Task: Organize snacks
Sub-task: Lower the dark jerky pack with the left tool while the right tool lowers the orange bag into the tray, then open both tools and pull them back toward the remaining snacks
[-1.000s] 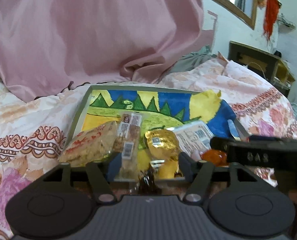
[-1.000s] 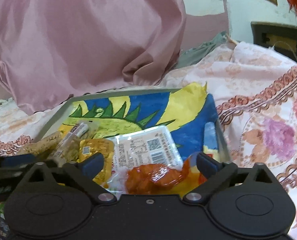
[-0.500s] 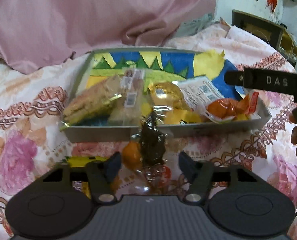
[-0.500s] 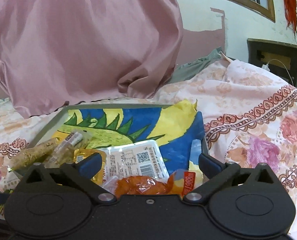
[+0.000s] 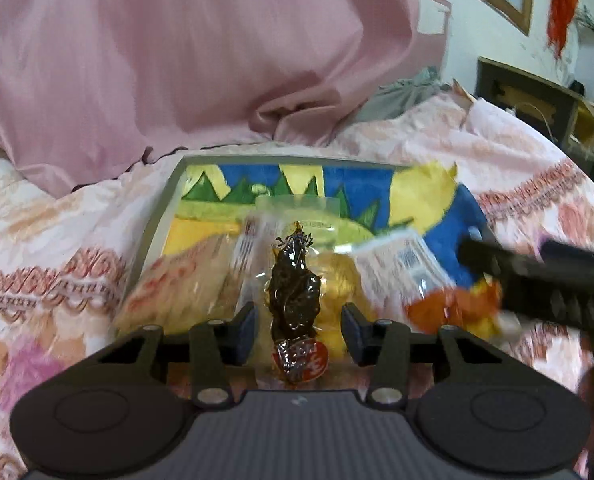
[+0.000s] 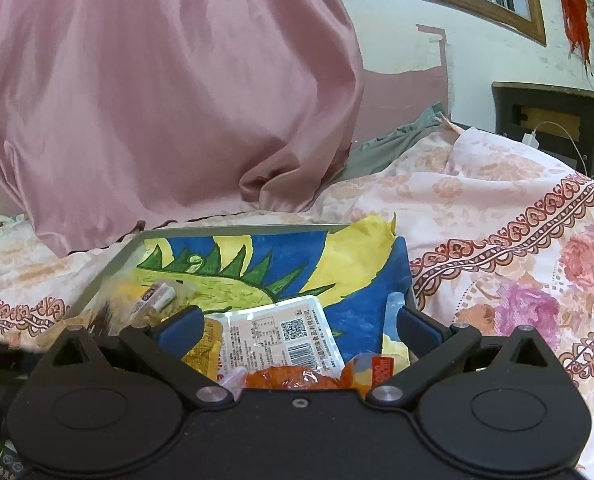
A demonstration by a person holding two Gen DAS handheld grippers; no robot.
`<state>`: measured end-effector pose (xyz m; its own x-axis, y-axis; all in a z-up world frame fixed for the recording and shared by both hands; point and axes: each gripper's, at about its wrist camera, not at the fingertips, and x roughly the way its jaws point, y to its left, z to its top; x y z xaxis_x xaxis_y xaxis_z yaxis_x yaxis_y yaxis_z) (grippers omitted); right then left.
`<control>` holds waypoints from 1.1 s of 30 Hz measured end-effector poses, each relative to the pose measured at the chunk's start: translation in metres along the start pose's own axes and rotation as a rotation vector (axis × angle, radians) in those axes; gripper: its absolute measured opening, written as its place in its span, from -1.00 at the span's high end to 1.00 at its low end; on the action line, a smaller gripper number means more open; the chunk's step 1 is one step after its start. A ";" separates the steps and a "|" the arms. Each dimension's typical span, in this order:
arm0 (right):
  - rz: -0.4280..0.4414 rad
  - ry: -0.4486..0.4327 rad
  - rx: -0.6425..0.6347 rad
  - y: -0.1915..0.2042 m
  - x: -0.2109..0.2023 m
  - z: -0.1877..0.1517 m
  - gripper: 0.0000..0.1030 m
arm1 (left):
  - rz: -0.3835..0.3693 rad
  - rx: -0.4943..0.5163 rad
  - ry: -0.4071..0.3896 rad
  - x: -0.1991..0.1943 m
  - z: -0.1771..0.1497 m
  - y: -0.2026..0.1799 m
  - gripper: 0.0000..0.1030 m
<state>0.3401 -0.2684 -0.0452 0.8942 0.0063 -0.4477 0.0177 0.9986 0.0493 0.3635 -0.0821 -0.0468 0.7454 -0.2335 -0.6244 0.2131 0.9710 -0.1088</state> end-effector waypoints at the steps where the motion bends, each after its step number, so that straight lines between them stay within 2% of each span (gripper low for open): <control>1: -0.002 0.002 0.002 -0.001 0.000 0.000 -0.99 | 0.003 -0.013 0.005 0.006 0.004 -0.001 0.05; 7: -0.008 0.014 0.014 -0.005 0.002 -0.002 -0.99 | 0.039 -0.060 0.049 0.034 0.018 -0.003 0.01; 10: -0.012 0.014 0.020 -0.007 0.001 -0.002 -0.99 | 0.044 -0.068 0.041 0.032 0.019 -0.003 -0.18; 12: -0.013 0.013 0.028 -0.008 -0.001 -0.001 -0.99 | 0.064 -0.066 0.021 0.025 0.020 -0.004 -0.48; 16: -0.014 0.002 0.038 -0.010 -0.012 0.001 -0.99 | 0.068 -0.079 -0.017 0.002 0.021 -0.001 -0.57; 19: -0.009 -0.012 0.039 -0.009 -0.025 0.004 -0.99 | 0.086 -0.090 -0.062 -0.022 0.019 0.003 -0.74; 26: 0.029 -0.067 -0.019 0.001 -0.072 0.010 -0.99 | 0.112 -0.117 -0.142 -0.086 0.004 0.015 -0.96; 33: 0.054 -0.100 -0.011 0.010 -0.124 -0.002 -0.99 | 0.135 -0.136 -0.170 -0.150 -0.025 0.030 -0.99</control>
<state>0.2284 -0.2593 0.0095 0.9340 0.0553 -0.3529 -0.0361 0.9975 0.0607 0.2419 -0.0168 0.0245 0.8591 -0.0951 -0.5029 0.0258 0.9894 -0.1432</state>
